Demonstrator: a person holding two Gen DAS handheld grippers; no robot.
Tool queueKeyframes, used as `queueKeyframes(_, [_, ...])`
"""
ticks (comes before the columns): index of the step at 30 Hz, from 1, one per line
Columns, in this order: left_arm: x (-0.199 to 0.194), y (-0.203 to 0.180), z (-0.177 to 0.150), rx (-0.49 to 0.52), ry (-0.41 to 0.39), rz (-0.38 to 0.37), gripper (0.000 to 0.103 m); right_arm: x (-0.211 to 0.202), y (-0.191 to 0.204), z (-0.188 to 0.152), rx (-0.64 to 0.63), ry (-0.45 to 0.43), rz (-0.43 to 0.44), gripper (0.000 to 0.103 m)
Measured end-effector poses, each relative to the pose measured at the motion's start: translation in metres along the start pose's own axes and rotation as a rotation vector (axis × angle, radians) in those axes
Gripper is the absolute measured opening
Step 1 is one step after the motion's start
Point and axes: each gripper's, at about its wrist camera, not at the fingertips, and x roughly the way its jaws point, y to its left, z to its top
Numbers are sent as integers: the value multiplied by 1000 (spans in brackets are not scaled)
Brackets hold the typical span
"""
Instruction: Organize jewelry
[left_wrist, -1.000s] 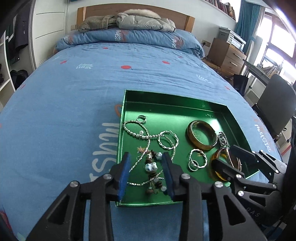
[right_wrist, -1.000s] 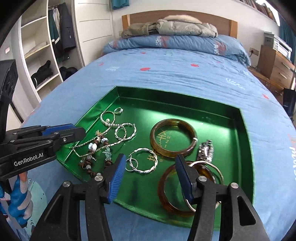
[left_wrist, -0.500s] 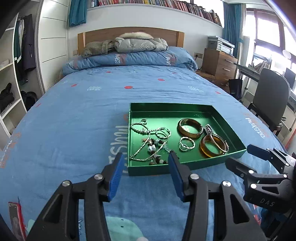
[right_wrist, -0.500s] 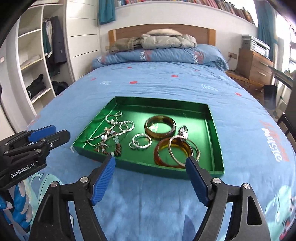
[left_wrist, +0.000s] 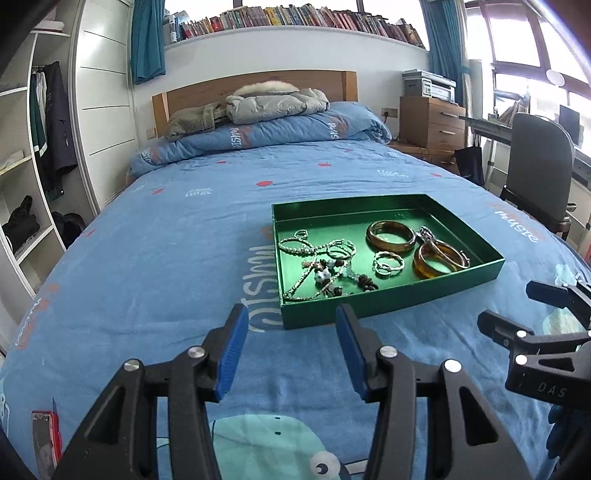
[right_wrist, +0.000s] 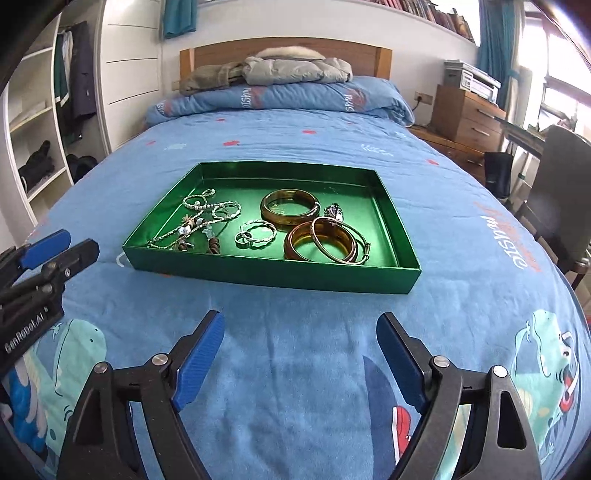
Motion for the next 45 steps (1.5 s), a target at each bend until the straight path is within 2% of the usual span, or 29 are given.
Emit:
queueKeyframes(8, [-3, 0, -16, 13, -1, -28, 47, -4, -6, -13, 74, 11, -84, 85])
queueKeyframes(16, [-7, 9, -25, -11, -13, -12, 47, -13, -5, -24, 65, 14, -138, 90])
queueKeyframes(24, [-11, 3, -28, 1, -31, -8, 47, -14, -2, -25, 68, -2, -143, 102])
queueKeyframes(29, [-11, 4, -28, -10, -30, 4, 48, -12, -2, -28, 74, -1, -147, 103])
queueKeyframes(33, [-14, 6, -27, -20, -46, 3, 56, -13, -3, -29, 79, -11, -143, 103])
queueKeyframes(45, [-20, -3, -28, -10, -54, 5, 57, -17, -10, -37, 77, -20, -125, 103])
